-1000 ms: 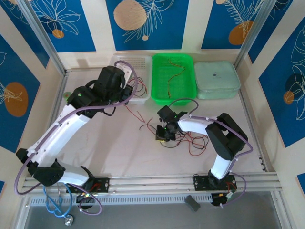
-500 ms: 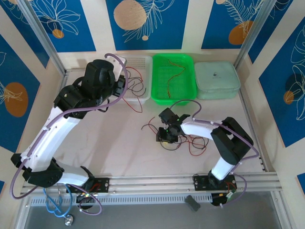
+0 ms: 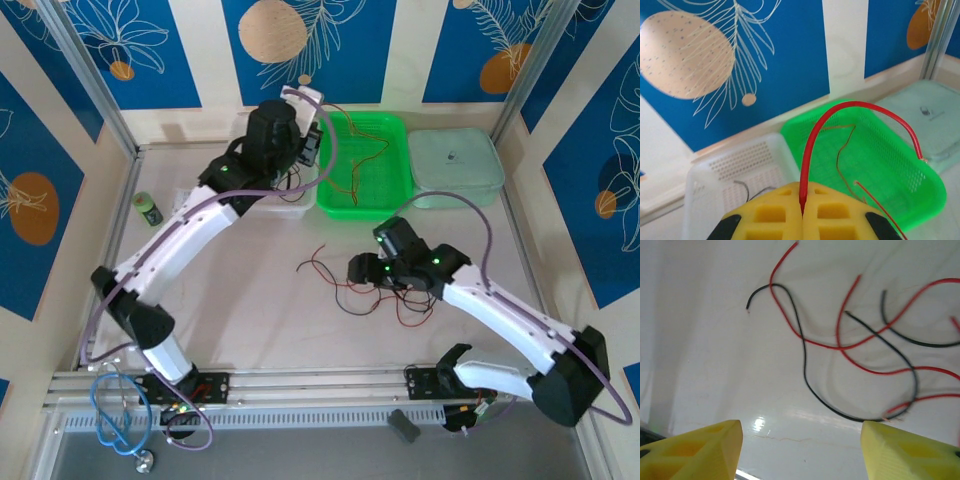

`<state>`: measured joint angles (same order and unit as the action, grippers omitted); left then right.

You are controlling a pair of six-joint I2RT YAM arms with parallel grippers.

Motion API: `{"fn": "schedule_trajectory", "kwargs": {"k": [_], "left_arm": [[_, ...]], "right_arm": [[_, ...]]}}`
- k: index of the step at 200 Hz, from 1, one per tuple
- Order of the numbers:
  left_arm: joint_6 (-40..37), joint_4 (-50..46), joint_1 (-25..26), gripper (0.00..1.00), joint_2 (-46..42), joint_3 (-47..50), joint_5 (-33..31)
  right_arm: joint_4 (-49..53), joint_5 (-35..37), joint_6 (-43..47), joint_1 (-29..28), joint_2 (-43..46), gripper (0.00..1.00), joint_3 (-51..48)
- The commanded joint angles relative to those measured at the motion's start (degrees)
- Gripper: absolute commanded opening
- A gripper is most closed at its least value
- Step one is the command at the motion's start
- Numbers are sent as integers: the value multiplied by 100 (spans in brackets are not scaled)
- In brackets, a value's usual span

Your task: Untangle the cables

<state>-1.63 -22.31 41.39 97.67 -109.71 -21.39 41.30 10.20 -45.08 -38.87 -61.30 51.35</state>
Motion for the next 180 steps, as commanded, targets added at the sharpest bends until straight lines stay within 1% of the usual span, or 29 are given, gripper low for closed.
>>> {"fn": "schedule_trajectory", "kwargs": {"k": [1,35,57,83,112,124,132,136,142,149,167,180], "left_arm": [[4,1210,-156,0,442,-199,57],[14,2068,-268,0,1364,-342,75],[14,2279,-311,0,2016,-601,116],[104,1945,-354,0,2833,-1186,216],[307,1486,-361,0,3528,-1655,521],[396,1305,-361,3,3751,-1768,660],[441,1196,-364,7,3866,-1835,754],[452,1136,-362,11,3915,-1874,801],[469,1031,-360,18,3994,-1935,864],[479,890,-366,29,4083,-2041,941],[438,508,-362,53,4293,-2403,1173],[402,269,-364,64,4381,-2665,1329]], "right_arm": [[727,415,-373,86,453,64,-98],[950,404,-677,130,939,63,-283],[1150,422,-776,128,1047,63,-284],[1180,342,-845,123,1082,63,-301],[1136,282,-913,117,1055,63,-361],[1117,272,-914,117,1044,63,-363],[1118,270,-910,117,1028,63,-363],[1110,264,-915,117,1016,63,-354],[1108,263,-914,117,998,63,-350],[1109,249,-906,117,980,63,-341],[1106,244,-869,125,929,63,-297],[1087,213,-836,126,862,63,-277]]}}
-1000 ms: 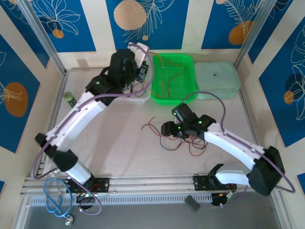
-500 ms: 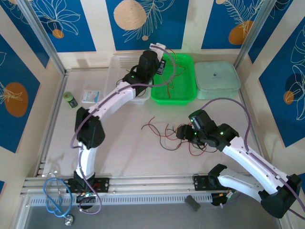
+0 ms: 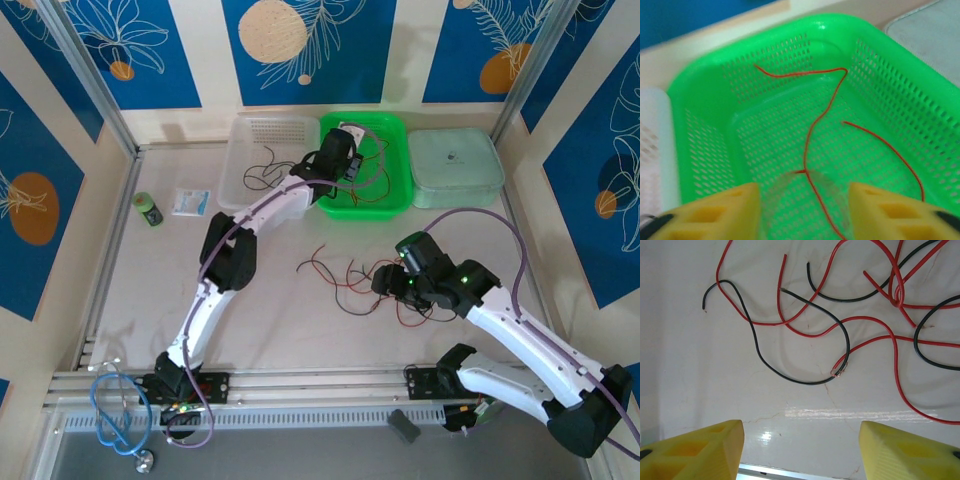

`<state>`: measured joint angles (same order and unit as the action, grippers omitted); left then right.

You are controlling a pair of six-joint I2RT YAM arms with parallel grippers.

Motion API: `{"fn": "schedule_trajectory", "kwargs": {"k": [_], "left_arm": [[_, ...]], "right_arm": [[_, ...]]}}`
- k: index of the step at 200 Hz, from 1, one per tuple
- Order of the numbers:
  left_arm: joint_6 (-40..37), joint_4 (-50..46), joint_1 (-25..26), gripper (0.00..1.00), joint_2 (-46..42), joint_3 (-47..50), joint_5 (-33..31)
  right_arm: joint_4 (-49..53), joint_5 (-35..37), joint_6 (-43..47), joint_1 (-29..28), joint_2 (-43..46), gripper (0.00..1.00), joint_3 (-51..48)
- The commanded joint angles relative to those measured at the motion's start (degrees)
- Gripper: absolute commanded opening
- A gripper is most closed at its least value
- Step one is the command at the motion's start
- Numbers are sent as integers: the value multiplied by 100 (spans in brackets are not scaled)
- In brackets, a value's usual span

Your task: Untangle the cables

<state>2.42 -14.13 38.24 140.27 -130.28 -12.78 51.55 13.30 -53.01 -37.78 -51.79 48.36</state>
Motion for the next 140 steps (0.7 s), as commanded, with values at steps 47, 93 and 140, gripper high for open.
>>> {"fn": "schedule_trajectory", "kwargs": {"k": [47,93,140], "left_arm": [[-21,-738,-21,77,-328,-718,851],[-136,-1172,23,100,-1609,-141,834],[40,-614,13,100,-3830,2643,456]], "right_arm": [[-94,-282,246,-25,-637,59,63],[-591,-512,623,-363,-1717,53,466],[-1108,-452,1357,-501,-3333,45,1345]]}}
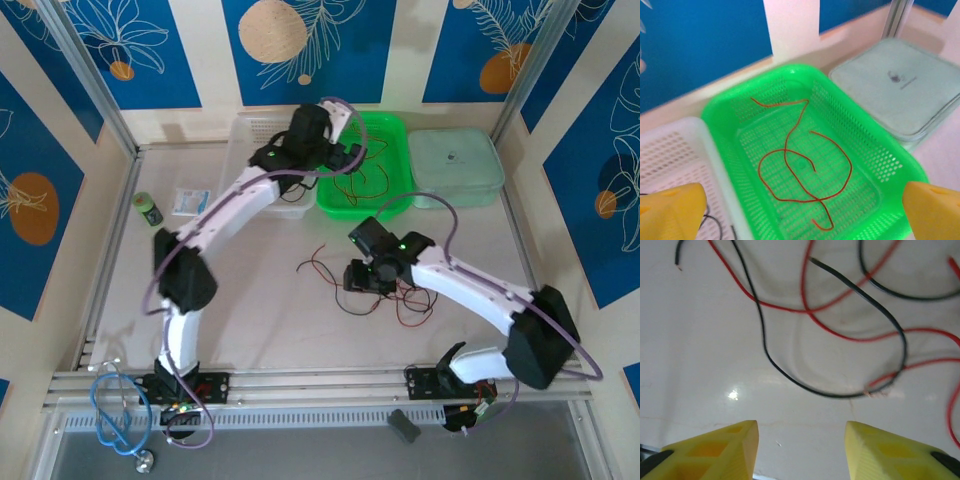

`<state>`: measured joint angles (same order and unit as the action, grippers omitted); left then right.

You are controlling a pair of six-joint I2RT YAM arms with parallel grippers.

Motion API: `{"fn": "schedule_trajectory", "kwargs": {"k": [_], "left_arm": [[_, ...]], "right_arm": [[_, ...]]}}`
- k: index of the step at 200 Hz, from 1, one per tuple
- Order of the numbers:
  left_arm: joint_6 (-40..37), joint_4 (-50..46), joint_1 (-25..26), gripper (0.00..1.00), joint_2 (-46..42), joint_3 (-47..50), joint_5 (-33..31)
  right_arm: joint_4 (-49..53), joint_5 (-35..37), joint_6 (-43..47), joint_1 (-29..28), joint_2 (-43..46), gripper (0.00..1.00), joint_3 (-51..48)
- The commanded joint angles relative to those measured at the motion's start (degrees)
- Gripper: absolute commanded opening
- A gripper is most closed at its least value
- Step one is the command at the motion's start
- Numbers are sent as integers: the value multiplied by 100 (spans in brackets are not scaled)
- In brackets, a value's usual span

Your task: Untangle the cables

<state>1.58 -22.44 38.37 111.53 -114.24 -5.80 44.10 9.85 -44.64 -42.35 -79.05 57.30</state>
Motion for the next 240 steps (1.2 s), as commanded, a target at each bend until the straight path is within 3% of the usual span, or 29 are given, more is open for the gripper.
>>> {"fn": "schedule_trajectory", "kwargs": {"k": [1,44,92,161,240], "left_arm": [[132,215,2,100,-1001,1063,-257],[697,-177,-3,100,-2472,2692,-696],[1105,-173,-4,100,-3568,3909,-823],[1012,-327,-15,100,-4176,4477,-1217],[896,-262,-80,100,-4486,4691,-1420]], "right_arm": [[-369,-106,532,-49,-640,45,463],[-601,-106,922,-98,-1884,40,1418],[-569,78,437,-196,-3144,39,2575],[-367,1080,264,-344,-4087,34,3234],[-645,1336,70,-415,-4369,26,3121]]}}
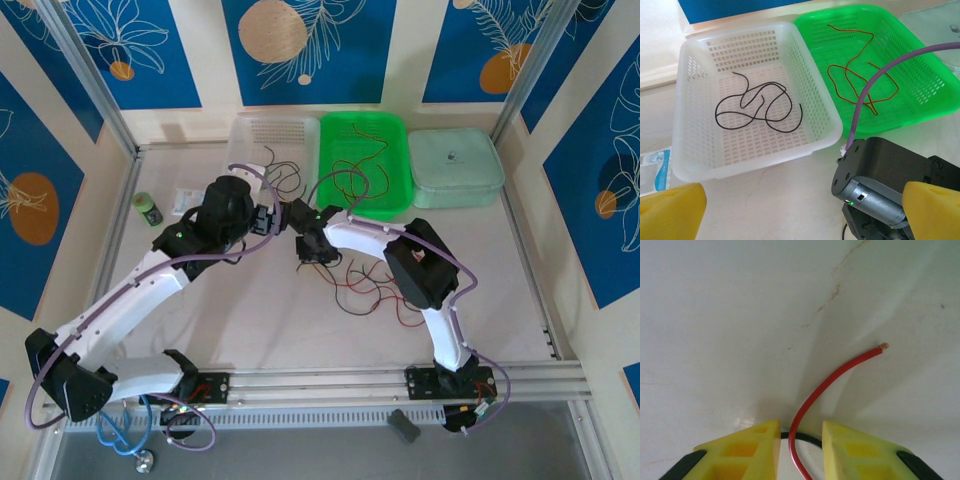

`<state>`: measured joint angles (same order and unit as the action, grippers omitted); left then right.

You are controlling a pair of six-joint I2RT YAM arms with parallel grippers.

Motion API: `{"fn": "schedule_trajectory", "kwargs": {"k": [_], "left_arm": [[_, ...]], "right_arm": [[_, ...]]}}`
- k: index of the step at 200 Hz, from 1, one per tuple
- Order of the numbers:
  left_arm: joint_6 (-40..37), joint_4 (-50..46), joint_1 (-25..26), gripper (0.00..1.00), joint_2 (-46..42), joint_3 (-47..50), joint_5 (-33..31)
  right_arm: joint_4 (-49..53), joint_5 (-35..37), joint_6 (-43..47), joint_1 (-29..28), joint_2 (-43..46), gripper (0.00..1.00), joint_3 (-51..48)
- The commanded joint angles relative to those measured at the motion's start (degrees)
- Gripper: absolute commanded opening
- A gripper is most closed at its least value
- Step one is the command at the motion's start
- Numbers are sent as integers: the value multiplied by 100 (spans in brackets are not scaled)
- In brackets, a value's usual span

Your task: Untangle the cables

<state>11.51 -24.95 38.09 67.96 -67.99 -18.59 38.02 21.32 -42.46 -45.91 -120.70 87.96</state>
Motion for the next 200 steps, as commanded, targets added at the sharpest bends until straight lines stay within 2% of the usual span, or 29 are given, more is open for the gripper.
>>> {"fn": "schedule_trajectory", "kwargs": {"k": [1,20,68,107,139,172,200], "left_arm": [[-101,-11,-53,100,-132,66,-143],[-105,-18,-56,100,-126,73,-158],[-82,-45,-61,100,-136,81,-137],[-35,-71,-68,100,-235,113,7],[-57,68,-63,100,-429,323,294],[-124,432,-56,99,-703,734,669],[-188,908,-38,96,-942,1121,1276]], "right_arm": [[-39,188,-144,-58,-205,26,54],[-143,194,-158,-49,-250,23,3],[-190,119,-175,-67,-172,0,-133],[-172,140,18,-169,406,0,-272],[-186,54,417,-291,1464,0,-440],[-56,-509,528,-211,2551,0,-546],[56,-1026,428,-32,3265,0,-532]]}}
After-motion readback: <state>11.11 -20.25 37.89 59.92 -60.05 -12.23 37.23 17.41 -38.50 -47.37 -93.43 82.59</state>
